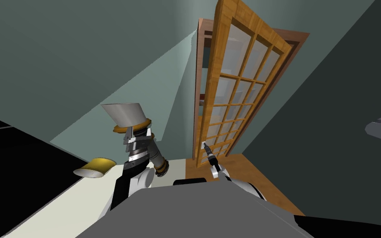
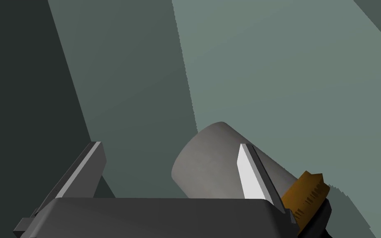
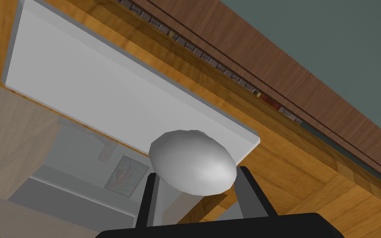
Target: Pull the door open
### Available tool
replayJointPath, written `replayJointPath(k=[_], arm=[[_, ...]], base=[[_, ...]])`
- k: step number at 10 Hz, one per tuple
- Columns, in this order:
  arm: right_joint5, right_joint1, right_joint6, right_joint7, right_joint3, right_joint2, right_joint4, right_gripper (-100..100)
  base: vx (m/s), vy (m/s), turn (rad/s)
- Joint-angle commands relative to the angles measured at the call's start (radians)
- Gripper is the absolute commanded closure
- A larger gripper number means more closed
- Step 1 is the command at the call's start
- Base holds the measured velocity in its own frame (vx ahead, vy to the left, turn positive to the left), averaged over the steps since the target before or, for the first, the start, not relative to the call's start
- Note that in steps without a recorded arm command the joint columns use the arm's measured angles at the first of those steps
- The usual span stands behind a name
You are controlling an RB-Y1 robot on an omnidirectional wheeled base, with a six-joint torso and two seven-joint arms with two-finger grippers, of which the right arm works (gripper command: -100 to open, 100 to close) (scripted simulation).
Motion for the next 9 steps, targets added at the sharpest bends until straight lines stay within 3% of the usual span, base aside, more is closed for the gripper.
replayJointPath(k=[1,2,3,4,5,9], arm=[[-0.008,0.013,0.012,-0.037,0.005,-0.004,-0.031,100],[-0.008,0.013,0.012,-0.037,0.005,-0.004,-0.015,100],[-0.008,0.013,0.012,-0.037,0.005,-0.004,-0.05,100],[-0.008,0.013,0.012,-0.037,0.005,-0.004,-0.031,100],[-0.005,0.017,0.014,-0.008,0.01,-0.009,-0.044,-100],[0.001,0.03,0.019,0.064,0.017,-0.025,-0.062,-100]], base=[[-0.008,-0.017,0.01],[0.005,-0.016,-0.008],[0.003,-0.007,-0.022],[-0.003,-0.009,-0.021],[-0.027,0.008,0.076],[-0.045,0.027,0.042]])
